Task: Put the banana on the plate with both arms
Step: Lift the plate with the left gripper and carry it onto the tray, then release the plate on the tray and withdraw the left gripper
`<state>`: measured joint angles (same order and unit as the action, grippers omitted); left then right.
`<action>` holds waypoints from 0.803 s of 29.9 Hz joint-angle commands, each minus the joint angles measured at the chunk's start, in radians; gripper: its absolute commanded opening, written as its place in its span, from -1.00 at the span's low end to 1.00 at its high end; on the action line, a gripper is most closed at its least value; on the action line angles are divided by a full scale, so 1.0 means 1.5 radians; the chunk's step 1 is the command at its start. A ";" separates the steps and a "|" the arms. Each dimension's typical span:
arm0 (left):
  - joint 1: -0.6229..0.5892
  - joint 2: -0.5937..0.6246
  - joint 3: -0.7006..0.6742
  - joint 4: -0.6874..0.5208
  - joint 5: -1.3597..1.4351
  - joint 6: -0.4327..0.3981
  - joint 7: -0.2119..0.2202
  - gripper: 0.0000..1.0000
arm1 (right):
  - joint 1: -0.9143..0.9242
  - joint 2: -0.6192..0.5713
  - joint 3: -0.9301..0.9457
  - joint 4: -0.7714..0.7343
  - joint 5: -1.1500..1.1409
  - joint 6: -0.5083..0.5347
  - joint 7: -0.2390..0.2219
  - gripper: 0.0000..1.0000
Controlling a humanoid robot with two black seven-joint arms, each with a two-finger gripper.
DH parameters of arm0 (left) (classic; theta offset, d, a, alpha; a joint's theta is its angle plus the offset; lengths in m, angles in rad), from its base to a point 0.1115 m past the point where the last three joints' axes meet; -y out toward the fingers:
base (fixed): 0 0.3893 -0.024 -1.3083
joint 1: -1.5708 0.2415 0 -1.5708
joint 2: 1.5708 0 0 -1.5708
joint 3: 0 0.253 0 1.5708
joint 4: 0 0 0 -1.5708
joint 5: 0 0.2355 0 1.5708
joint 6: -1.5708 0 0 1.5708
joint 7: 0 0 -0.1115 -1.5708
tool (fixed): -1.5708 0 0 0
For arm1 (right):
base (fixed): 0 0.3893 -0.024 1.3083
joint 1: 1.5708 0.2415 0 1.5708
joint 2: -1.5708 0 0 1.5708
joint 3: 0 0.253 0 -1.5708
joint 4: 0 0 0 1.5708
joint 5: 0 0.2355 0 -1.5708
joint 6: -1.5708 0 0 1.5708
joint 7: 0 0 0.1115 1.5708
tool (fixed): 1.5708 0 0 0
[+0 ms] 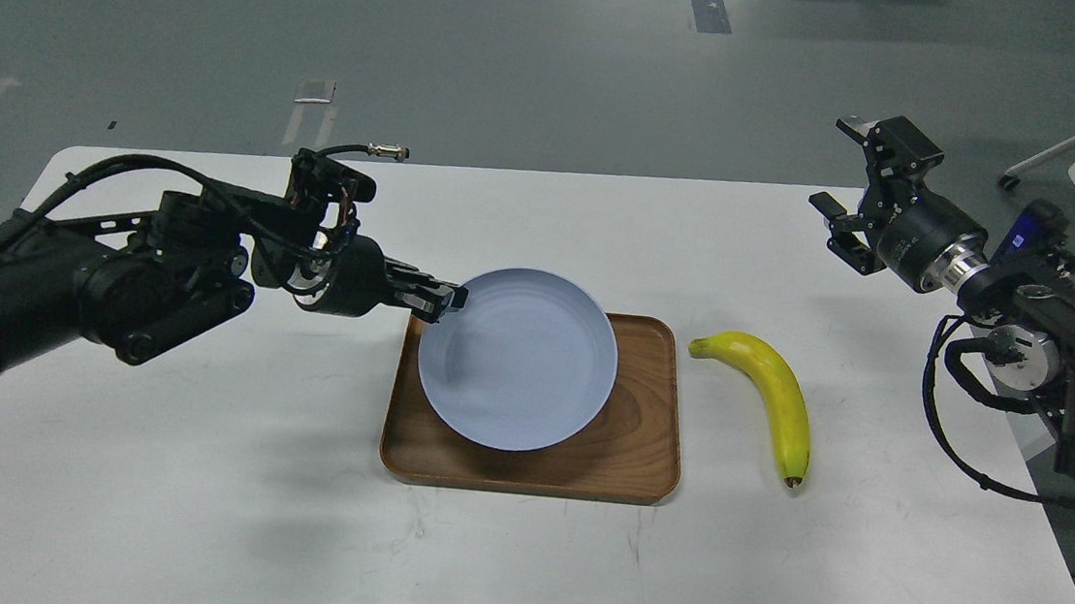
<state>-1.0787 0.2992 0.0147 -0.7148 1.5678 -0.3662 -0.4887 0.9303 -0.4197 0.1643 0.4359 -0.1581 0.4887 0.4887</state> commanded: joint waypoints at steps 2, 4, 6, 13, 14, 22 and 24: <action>-0.002 -0.052 0.023 0.062 -0.003 0.000 0.000 -1.00 | 0.000 -0.015 0.001 0.001 0.001 0.000 0.000 1.00; 0.004 -0.072 0.024 0.090 -0.004 0.000 0.000 -1.00 | 0.000 -0.020 0.003 0.002 0.001 0.000 0.000 1.00; 0.009 -0.092 0.031 0.116 -0.007 0.000 0.000 -1.00 | -0.002 -0.027 0.004 0.003 0.001 0.000 0.000 1.00; 0.009 -0.096 0.050 0.124 -0.011 -0.003 0.000 -1.00 | -0.002 -0.031 0.004 0.003 0.001 0.000 0.000 1.00; 0.008 -0.096 0.050 0.124 -0.012 -0.003 0.000 -1.00 | -0.002 -0.031 0.004 0.003 0.001 0.000 0.000 1.00; -0.001 -0.098 0.048 0.120 -0.042 -0.018 0.000 0.93 | -0.002 -0.030 0.004 0.004 0.001 0.000 0.000 1.00; -0.003 -0.106 0.048 0.120 -0.056 -0.018 0.000 0.94 | -0.002 -0.029 0.004 0.003 0.001 0.000 0.000 1.00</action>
<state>-1.0787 0.1503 0.0879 -0.5335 1.5096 -0.3914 -0.4886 0.9281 -0.4647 0.1703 0.4418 -0.1564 0.4887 0.4887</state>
